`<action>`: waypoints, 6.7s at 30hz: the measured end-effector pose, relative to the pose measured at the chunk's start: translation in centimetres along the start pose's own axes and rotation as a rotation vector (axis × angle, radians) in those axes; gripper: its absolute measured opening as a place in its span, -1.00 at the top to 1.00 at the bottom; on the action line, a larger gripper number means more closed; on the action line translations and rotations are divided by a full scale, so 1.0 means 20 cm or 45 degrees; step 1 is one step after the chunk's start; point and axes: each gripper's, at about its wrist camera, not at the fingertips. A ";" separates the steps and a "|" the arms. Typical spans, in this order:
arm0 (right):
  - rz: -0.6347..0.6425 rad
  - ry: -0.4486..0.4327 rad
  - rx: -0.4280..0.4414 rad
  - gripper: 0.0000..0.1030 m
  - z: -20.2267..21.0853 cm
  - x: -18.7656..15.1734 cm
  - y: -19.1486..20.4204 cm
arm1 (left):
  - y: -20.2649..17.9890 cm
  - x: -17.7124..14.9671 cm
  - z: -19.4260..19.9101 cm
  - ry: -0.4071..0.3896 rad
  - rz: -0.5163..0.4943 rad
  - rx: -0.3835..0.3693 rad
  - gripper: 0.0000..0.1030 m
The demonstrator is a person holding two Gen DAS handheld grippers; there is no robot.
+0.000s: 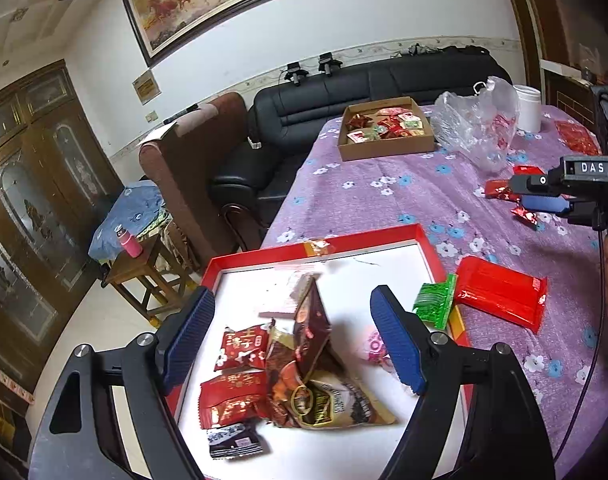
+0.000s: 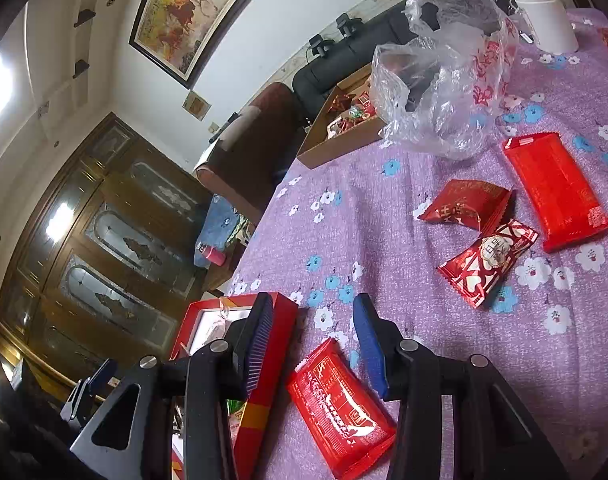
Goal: Organize snacks
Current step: 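Reach the left gripper to the long red bar while the right approaches a red-white packet, then grasp the long red bar with the left gripper while the right grasps a red gold-lettered packet, then carry the long red bar and the red gold-lettered packet over the tray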
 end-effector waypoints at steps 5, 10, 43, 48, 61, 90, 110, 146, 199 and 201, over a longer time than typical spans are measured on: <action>-0.016 -0.015 -0.005 0.15 0.02 0.02 -0.02 | -0.06 0.02 -0.01 0.004 -0.021 -0.022 -0.57; -0.026 -0.050 -0.022 0.15 0.07 0.06 -0.06 | -0.14 0.04 -0.01 0.018 -0.027 -0.084 -0.57; -0.326 -0.089 -0.320 0.05 0.16 0.18 -0.53 | -0.93 0.01 -0.43 0.451 0.035 -0.444 -0.75; -0.320 -0.087 -0.335 0.05 0.15 0.18 -0.53 | -1.01 0.00 -0.36 0.336 -0.093 -0.585 -0.76; -0.155 0.006 -0.297 -0.03 0.08 0.29 -0.44 | -0.72 0.06 -0.17 0.266 0.143 -0.678 -0.76; 0.308 0.367 -0.505 0.31 -0.19 0.24 -0.37 | -1.01 0.01 -0.51 0.594 0.171 -0.508 -1.00; 0.501 0.362 -0.523 -0.02 0.05 0.13 -0.40 | -1.02 -0.02 -0.46 0.533 0.073 -0.556 -1.00; 0.285 0.107 -0.420 0.35 0.16 0.28 -0.41 | -0.80 0.06 -0.15 0.280 0.117 -0.697 0.06; 0.456 0.229 0.053 0.36 -0.25 -0.43 0.60 | 0.19 -0.19 -0.07 0.130 0.436 -0.224 0.06; 0.468 0.257 0.065 0.35 -0.30 -0.47 0.62 | 0.20 -0.20 -0.08 0.140 0.444 -0.210 0.06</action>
Point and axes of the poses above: each gripper's, at about its wrist camera, not at the fingertips, and z roughly against the way its jaws point, y to its left, x to its top, and after that the axes turned 13 degrees about -y, right-handed
